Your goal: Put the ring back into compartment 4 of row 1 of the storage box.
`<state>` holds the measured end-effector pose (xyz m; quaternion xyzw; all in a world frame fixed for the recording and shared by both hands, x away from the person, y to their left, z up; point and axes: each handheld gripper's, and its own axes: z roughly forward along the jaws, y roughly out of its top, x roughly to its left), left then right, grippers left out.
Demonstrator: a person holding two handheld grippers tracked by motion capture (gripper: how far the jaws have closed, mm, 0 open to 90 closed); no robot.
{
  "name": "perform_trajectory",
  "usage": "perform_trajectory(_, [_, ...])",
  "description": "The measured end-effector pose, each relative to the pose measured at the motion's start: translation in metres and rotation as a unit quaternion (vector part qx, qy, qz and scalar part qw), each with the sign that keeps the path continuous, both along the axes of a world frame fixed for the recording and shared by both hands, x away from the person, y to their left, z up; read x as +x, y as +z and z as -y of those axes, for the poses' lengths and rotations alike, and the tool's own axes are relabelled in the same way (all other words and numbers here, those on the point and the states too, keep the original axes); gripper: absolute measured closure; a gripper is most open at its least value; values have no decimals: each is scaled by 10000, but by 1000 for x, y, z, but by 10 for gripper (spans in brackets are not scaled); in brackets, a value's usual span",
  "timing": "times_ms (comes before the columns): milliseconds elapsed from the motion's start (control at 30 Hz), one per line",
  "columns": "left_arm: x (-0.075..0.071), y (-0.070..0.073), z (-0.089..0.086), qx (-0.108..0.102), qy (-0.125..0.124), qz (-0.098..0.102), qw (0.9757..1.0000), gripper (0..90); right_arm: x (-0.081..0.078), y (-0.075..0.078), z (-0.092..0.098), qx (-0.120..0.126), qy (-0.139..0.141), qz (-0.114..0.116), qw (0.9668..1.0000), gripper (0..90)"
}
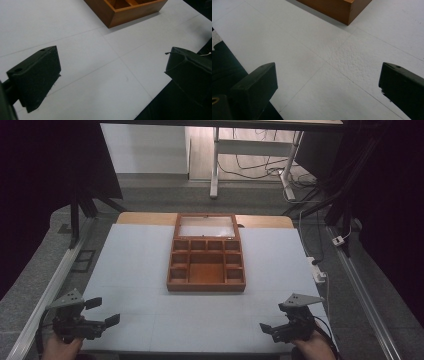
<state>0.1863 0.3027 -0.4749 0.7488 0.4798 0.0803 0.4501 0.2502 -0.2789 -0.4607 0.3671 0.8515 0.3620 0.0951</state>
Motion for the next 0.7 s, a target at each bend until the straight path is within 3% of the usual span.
perform_trajectory(233, [-11,-4,-6,80,145,-63,9998,0,0,0,0,-4,-11,-1,10000,19])
perform_trajectory(567, [-22,-8,-5,494,284,-257,9980,0,0,0,-1,-24,-22,-11,10000,19])
perform_trajectory(700, [-20,-8,-6,492,338,-326,9977,0,0,0,-1,-49,-8,-19,10000,19])
